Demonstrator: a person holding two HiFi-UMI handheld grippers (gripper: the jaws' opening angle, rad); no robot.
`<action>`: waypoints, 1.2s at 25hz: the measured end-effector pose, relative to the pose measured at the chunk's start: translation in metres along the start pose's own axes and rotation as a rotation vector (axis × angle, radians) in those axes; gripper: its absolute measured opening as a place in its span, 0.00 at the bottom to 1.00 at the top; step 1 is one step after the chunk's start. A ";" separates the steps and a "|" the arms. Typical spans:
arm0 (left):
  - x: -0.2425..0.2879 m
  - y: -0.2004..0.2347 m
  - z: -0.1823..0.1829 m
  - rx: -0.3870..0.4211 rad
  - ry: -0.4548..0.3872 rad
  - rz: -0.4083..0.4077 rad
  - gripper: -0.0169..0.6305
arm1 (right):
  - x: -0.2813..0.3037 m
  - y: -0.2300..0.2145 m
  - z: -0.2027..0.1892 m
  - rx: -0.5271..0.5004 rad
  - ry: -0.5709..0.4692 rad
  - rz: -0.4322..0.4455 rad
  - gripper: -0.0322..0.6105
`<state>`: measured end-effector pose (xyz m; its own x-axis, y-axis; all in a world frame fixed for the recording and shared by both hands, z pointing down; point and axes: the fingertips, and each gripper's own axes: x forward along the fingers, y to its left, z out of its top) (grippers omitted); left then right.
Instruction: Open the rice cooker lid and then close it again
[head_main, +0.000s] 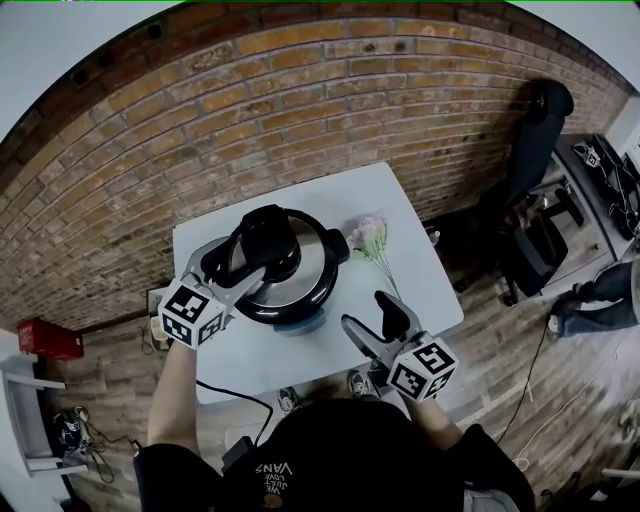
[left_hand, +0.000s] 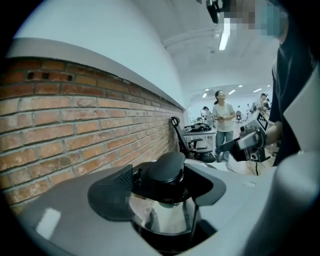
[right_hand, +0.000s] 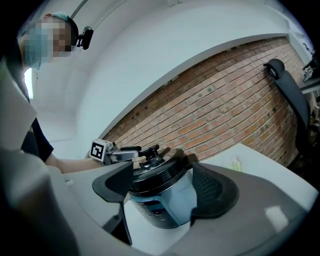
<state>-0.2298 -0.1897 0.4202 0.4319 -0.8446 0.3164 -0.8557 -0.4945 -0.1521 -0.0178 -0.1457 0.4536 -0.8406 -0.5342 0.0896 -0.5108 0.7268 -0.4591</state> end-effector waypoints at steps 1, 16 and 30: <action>-0.008 0.002 0.002 -0.015 -0.019 0.027 0.48 | 0.002 0.000 0.001 -0.005 0.000 0.008 0.61; -0.115 -0.002 -0.015 -0.154 -0.155 0.361 0.48 | 0.040 0.027 0.016 -0.067 0.028 0.133 0.61; -0.145 -0.030 -0.034 -0.169 -0.177 0.450 0.48 | 0.063 0.057 0.015 -0.152 0.049 0.162 0.60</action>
<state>-0.2765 -0.0452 0.4104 0.0391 -0.9953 0.0890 -0.9958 -0.0462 -0.0790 -0.0973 -0.1441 0.4196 -0.9196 -0.3863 0.0706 -0.3868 0.8599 -0.3330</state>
